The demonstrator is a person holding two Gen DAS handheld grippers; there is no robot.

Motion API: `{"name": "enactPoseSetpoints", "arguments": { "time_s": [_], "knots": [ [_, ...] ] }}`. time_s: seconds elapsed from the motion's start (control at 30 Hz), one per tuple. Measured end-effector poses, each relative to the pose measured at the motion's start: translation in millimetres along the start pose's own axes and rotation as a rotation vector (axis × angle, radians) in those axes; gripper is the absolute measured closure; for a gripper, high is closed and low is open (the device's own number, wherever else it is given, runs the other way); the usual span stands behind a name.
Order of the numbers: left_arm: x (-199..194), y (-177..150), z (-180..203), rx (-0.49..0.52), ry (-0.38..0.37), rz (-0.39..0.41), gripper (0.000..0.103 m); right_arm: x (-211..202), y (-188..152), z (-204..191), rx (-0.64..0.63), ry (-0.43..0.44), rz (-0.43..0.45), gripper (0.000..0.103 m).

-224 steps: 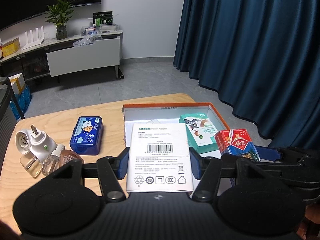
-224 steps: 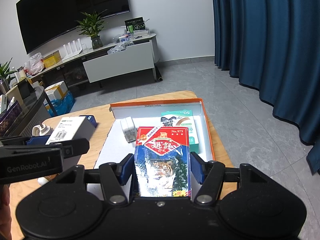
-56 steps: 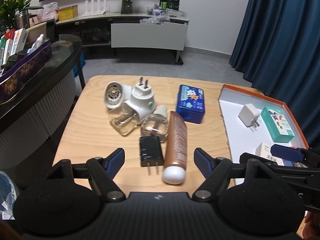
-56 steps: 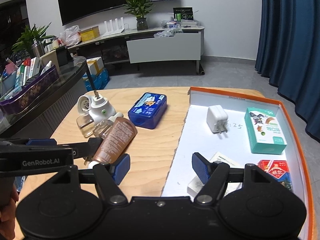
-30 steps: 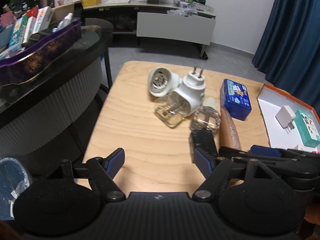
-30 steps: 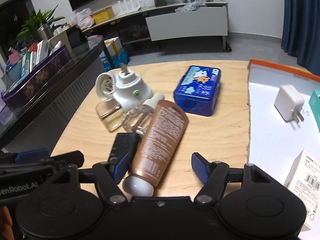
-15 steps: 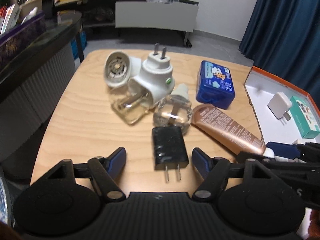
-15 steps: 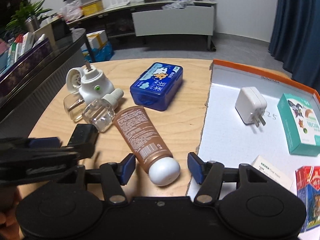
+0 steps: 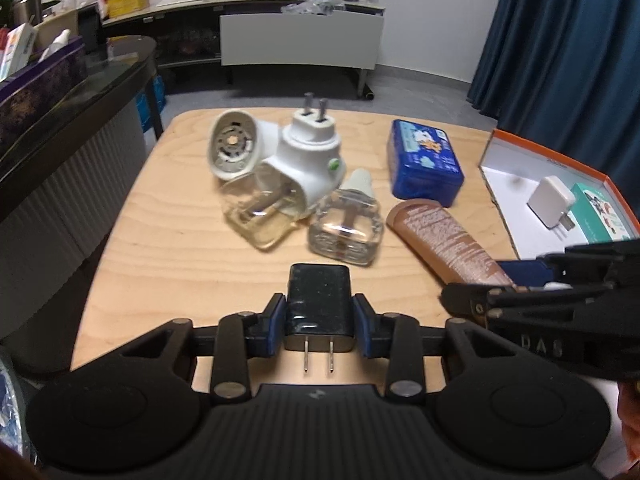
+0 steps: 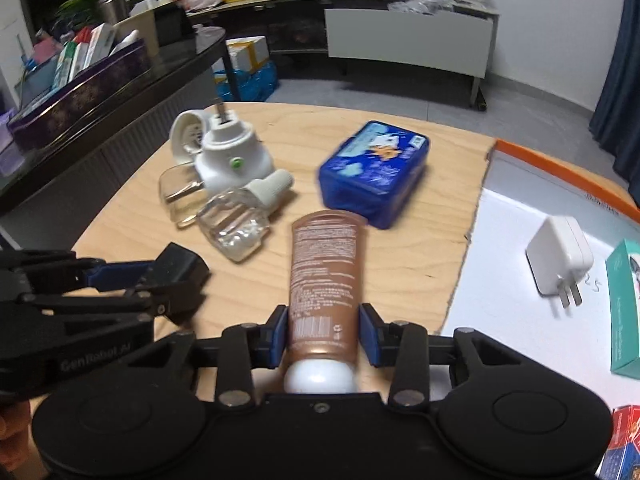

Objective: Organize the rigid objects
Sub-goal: 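Grasp the black charger with the left tool while the right tool grasps the brown lotion tube, then lift and carry the black charger and brown tube over the tray with both tools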

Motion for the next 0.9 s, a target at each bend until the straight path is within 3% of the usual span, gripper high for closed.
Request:
{"name": "enactPoseSetpoints", "arguments": {
  "time_s": [0.2,0.57,0.7,0.83,0.9],
  "knots": [
    [-13,3,-1,-0.008,-0.009,0.028,0.067,-16,-7,-4,0.055,0.006,0.041,0.058],
    [-34,7,18,0.009,-0.038,0.072,0.067,-62,-20,18,0.105,-0.064,0.121,0.058],
    [-37,4,24,0.022,-0.05,0.07,0.067,-65,-33,21,0.144,-0.058,0.098,0.058],
    [-38,-1,27,0.032,-0.053,0.065,0.067,-48,-45,18,0.144,-0.05,-0.02,0.057],
    [-38,-3,27,0.034,-0.051,0.061,0.067,-43,-46,14,0.129,-0.066,-0.033,0.057]
  ]
}}
Point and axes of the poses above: each gripper's, at about its wrist camera, not at the fingertips, and x roughly the way its jaws point, z to its right, y to its top, the point moved 6 cm from there along x, roughly the way its jaws point
